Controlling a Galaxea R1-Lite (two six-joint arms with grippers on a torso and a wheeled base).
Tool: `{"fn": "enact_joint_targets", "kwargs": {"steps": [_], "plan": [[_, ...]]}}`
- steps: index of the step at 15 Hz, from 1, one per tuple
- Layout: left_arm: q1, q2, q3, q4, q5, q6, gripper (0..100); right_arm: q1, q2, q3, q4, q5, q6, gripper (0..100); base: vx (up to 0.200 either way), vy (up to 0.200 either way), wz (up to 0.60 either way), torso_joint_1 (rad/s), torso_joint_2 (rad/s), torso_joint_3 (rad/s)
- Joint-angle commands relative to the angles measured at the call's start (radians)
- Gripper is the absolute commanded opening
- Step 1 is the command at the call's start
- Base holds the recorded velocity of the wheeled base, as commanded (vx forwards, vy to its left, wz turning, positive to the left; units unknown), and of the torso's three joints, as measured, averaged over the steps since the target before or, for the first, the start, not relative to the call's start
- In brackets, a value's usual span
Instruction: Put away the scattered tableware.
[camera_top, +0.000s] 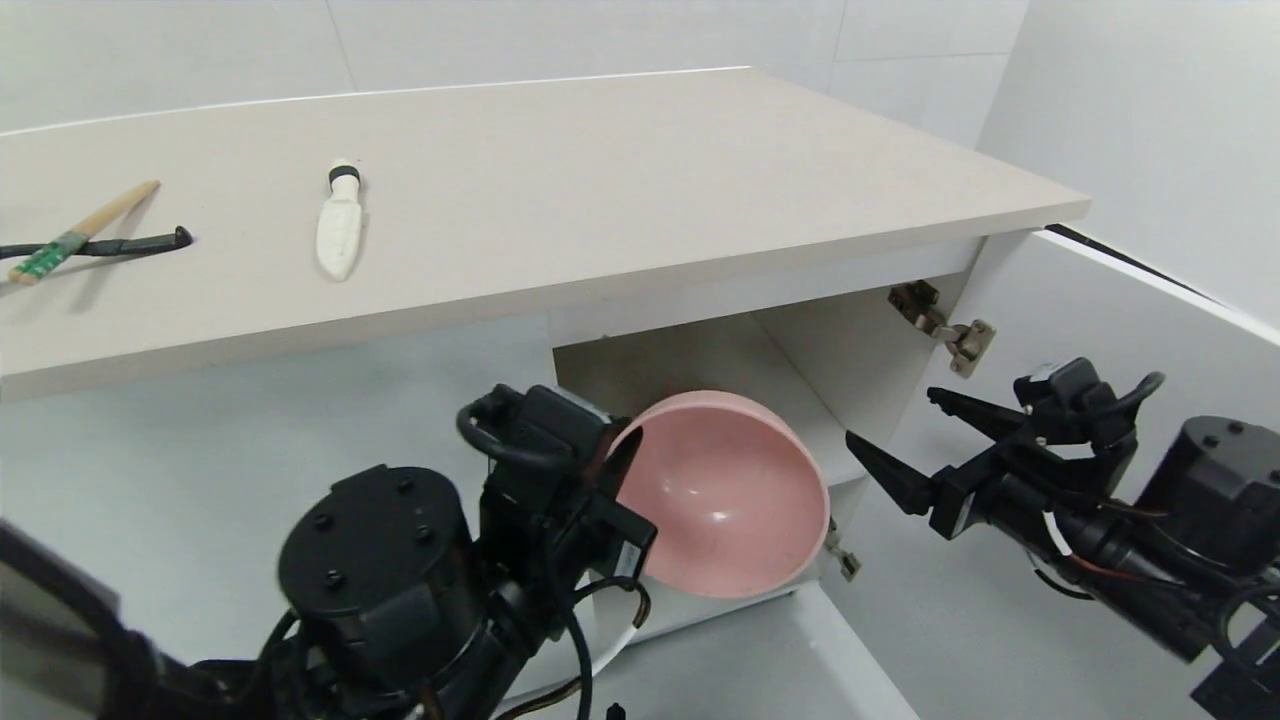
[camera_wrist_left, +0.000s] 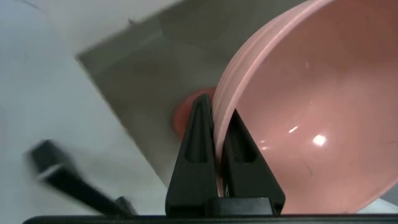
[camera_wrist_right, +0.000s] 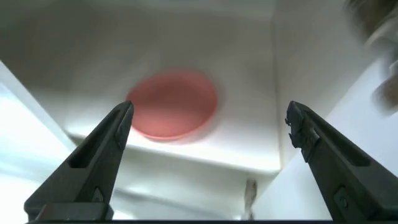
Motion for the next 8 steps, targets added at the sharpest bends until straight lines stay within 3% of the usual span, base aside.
{"fn": "enact_joint_targets", "kwargs": {"steps": [1, 2, 5, 6, 8], "plan": [[-0.025, 0.134, -0.083, -0.002, 0.079, -0.007, 0, -0.001, -0.064, 0.004, -0.001, 0.001, 0.0, 100, 0.0, 0.0, 0.0, 0.0, 0.0, 0.0], [-0.03, 0.145, -0.099, -0.002, 0.102, -0.008, 0, -0.003, -0.069, 0.004, -0.001, 0.001, -0.002, 100, 0.0, 0.0, 0.0, 0.0, 0.0, 0.0], [-0.036, 0.223, -0.231, -0.019, 0.349, -0.008, 0, -0.006, -0.107, -0.004, -0.001, 0.001, -0.002, 100, 0.0, 0.0, 0.0, 0.0, 0.0, 0.0], [-0.038, 0.241, -0.263, -0.03, 0.39, -0.008, 0, -0.004, -0.123, -0.006, -0.001, 0.001, -0.002, 100, 0.0, 0.0, 0.0, 0.0, 0.0, 0.0], [-0.039, 0.261, -0.283, -0.047, 0.395, -0.002, 0, 0.01, -0.143, 0.005, -0.001, 0.001, 0.0, 100, 0.0, 0.0, 0.0, 0.0, 0.0, 0.0]]}}
